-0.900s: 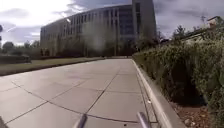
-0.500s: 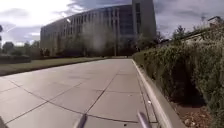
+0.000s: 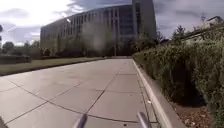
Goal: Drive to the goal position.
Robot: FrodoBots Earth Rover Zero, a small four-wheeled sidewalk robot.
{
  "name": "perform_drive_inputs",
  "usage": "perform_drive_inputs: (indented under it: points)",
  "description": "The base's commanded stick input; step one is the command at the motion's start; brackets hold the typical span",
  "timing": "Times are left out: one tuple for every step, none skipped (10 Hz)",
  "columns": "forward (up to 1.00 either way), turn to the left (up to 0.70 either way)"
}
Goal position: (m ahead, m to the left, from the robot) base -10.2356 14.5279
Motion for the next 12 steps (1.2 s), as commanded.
perform_drive_inputs:
  points:
    - [0.3,0.6]
    - [0.3,0.6]
    - [0.3,0.6]
    - [0.3,0.6]
    - [0.3,0.6]
    - [0.3,0.6]
    - [0.3,0.6]
    - [0.3,0.6]
    - [0.3,0.6]
    - [0.3,0.6]
    - [0.3,0.6]
    - [0.3,0.6]
